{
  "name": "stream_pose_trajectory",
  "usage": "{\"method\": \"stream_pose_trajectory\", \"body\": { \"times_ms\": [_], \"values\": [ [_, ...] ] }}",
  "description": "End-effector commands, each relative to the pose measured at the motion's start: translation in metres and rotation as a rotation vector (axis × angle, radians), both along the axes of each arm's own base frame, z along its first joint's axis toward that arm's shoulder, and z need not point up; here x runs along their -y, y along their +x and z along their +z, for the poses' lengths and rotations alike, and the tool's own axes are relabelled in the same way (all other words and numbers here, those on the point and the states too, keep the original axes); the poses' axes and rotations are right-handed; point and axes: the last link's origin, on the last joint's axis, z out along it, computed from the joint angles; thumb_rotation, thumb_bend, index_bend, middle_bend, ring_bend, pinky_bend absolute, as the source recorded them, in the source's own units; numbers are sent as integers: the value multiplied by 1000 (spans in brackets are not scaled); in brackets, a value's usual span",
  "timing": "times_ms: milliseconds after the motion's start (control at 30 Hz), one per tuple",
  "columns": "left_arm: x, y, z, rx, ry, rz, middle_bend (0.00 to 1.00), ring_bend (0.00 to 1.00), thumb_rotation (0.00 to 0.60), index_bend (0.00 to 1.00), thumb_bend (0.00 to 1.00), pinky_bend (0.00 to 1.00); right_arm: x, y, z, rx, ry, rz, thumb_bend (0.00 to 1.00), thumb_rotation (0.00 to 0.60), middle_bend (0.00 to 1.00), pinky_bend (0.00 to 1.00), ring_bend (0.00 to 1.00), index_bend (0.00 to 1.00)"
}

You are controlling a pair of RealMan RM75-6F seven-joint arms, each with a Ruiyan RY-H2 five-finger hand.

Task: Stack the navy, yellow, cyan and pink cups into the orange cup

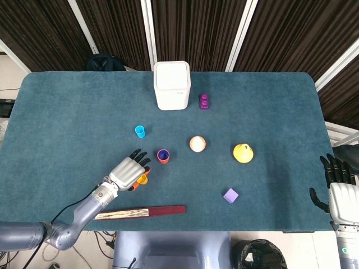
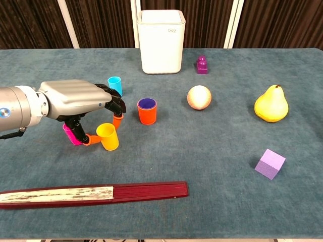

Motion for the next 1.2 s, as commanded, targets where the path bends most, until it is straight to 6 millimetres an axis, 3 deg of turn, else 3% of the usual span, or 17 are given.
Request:
{"method": "stream_pose_trajectory", "body": {
  "times_ms": [33, 267, 567, 900, 1200],
  "values": [
    [0, 1, 1, 10, 4, 0, 157, 0, 600, 448, 347, 5, 0, 0, 0, 1, 0, 1, 430, 600, 0, 0, 44, 48],
    [-3, 15, 13, 75, 32, -14, 159, 0, 600, 448, 348, 5, 0, 0, 0, 1, -3, 1, 430, 600, 0, 0, 44, 48],
    [-19, 51, 30, 254, 98, -40, 165, 0, 600, 451, 348, 5, 0, 0, -3, -5, 10, -2, 430, 600, 0, 0, 44, 48],
    [-44, 78, 15, 245, 141, -62, 165, 0, 600, 451, 348, 5, 1, -1, -5, -11, 14, -7, 430, 600, 0, 0, 44, 48],
    [-55, 72, -2, 185, 185, -30, 165, 0, 600, 451, 348, 5, 0, -2, -1, -3, 0, -11, 430, 600, 0, 0, 44, 48]
  ]
}}
